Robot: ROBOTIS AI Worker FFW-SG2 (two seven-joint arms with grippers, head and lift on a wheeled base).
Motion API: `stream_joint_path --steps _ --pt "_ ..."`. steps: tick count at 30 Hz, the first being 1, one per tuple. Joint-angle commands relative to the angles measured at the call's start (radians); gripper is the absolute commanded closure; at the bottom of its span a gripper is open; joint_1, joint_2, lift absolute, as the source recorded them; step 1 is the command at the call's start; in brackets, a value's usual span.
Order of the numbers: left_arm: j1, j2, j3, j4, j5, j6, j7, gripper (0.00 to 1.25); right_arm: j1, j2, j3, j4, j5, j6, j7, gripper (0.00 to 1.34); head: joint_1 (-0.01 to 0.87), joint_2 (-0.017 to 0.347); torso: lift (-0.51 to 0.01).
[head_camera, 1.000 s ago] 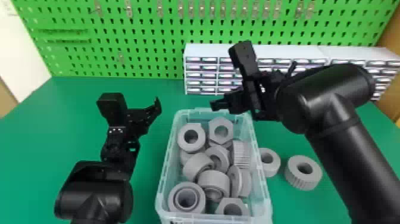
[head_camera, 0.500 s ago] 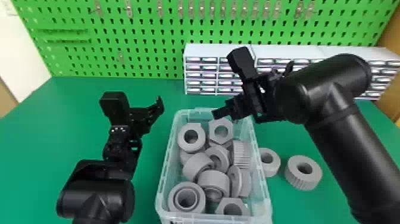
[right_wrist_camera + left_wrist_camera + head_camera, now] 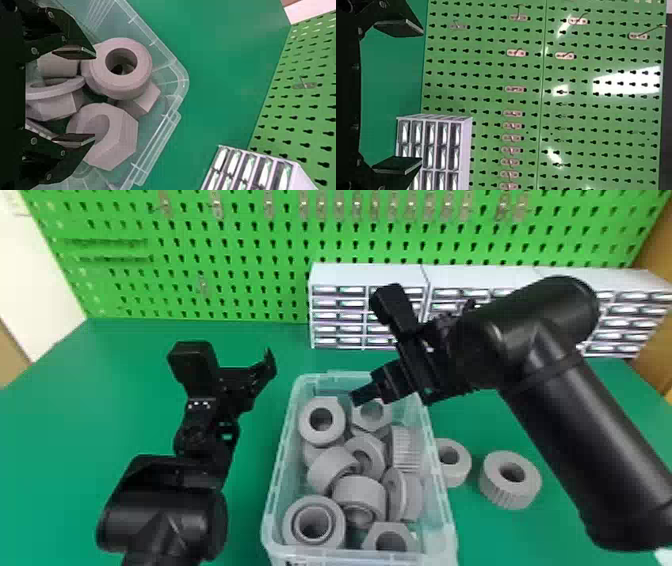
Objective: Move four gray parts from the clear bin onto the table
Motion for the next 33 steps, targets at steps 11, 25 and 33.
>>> stream_joint_path --steps 11,25,33 --pt "-0.002 0.0 0.002 0.0 0.0 0.001 0.0 0.14 -0.036 0.0 0.069 0.05 -0.088 0.012 0.0 0.52 0.693 0.072 -0.052" --pt "-0.008 0.0 -0.003 0.006 -0.005 0.0 0.0 0.14 -0.047 0.002 0.128 0.133 -0.105 -0.077 0.0 0.52 0.693 0.072 -0.052" --pt "-0.011 0.0 -0.004 0.009 -0.003 0.001 0.0 0.14 -0.066 0.015 0.158 0.231 -0.118 -0.17 0.0 0.52 0.693 0.072 -0.052"
